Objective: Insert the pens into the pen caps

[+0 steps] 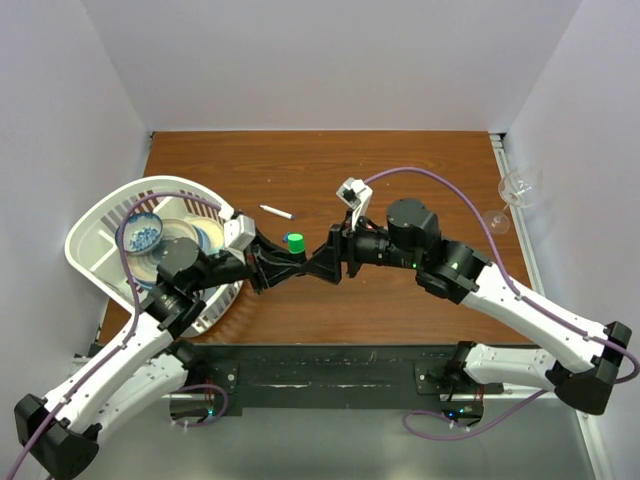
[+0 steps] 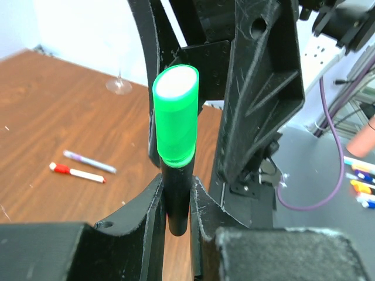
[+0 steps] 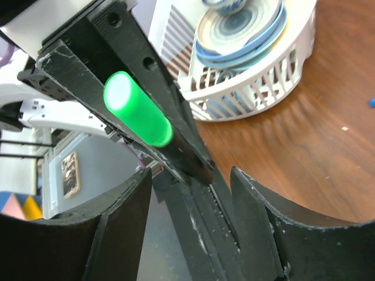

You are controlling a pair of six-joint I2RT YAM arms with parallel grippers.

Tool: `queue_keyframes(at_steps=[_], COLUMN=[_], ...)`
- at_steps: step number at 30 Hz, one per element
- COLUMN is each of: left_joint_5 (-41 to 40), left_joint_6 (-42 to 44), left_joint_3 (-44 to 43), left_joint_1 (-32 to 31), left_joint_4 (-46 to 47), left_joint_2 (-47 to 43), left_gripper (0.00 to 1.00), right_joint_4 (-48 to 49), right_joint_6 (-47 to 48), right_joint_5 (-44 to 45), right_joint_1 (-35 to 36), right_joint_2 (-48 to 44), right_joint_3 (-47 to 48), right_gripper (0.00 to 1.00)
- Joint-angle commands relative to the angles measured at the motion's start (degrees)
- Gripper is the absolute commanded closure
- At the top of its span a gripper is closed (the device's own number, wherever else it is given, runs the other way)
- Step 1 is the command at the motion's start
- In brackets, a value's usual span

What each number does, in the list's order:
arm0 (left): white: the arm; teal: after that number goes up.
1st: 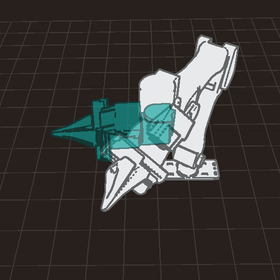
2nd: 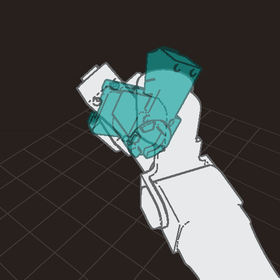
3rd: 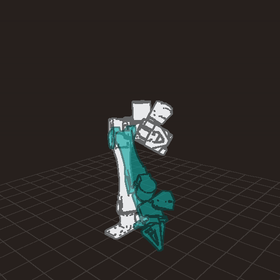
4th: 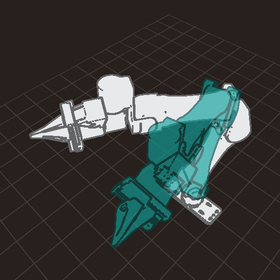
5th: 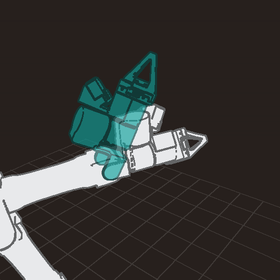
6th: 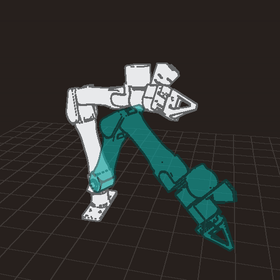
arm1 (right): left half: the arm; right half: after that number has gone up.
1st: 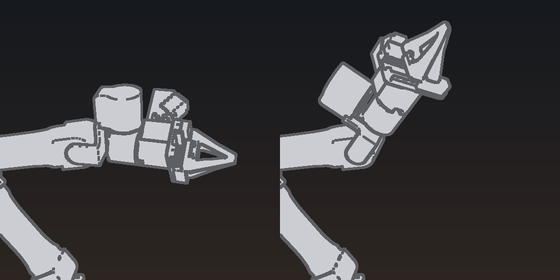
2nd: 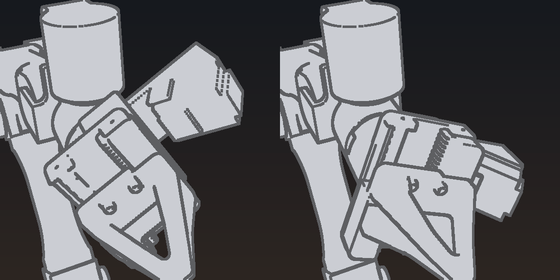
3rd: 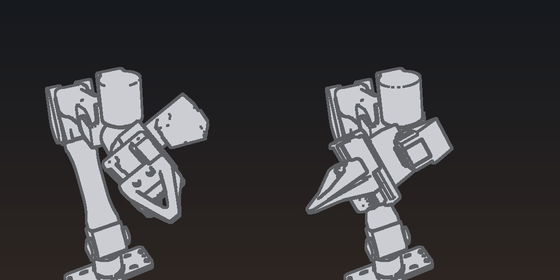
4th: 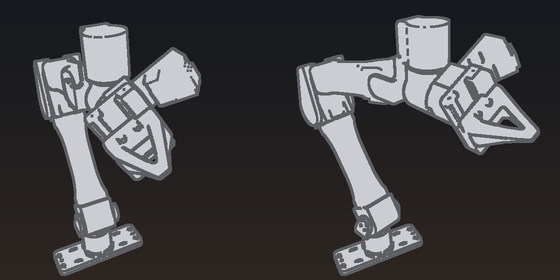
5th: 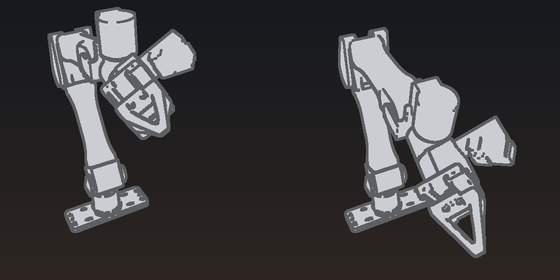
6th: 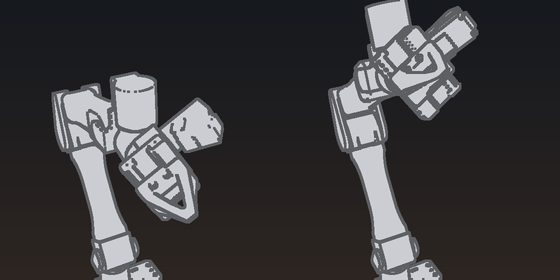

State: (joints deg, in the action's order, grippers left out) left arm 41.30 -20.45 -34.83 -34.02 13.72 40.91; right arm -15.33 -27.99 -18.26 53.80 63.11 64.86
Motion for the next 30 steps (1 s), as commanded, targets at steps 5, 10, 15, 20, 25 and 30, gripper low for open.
queue_keyframes(at_steps=[5,10,15,20,25,30], left_joint_5=[-6.1,-7.2,-7.5,-8.0,-8.0,-7.9], left_joint_6=[-10.6,-19.3,-23.8,-24.6,-25.0,-24.8], left_joint_3=[-0.1,1.0,1.0,1.1,1.2,0.8], left_joint_1=[0.4,0.4,0.4,0.4,0.4,0.4], left_joint_4=[11.6,19.4,23.5,23.4,23.2,22.7], left_joint_2=[-3.8,-4.0,-3.1,-2.9,-2.3,-1.8], left_gripper=[1.00,1.00,1.00,1.00,1.00,1.00], right_joint_4=[7.5,14.8,19.2,20.8,22.0,23.0], right_joint_6=[3.0,2.6,1.5,0.9,0.5,0.7], right_joint_5=[-1.0,-8.2,-11.7,-12.1,-12.8,-13.0], right_joint_1=[0.2,0.2,0.2,0.3,0.5,0.6], right_joint_2=[-4.5,-3.6,-1.6,-0.2,1.1,1.3], right_joint_3=[-0.7,-2.2,-1.0,-0.1,0.0,-0.6], right_gripper=[0.45,0.49,0.53,0.59,0.71,1.00])
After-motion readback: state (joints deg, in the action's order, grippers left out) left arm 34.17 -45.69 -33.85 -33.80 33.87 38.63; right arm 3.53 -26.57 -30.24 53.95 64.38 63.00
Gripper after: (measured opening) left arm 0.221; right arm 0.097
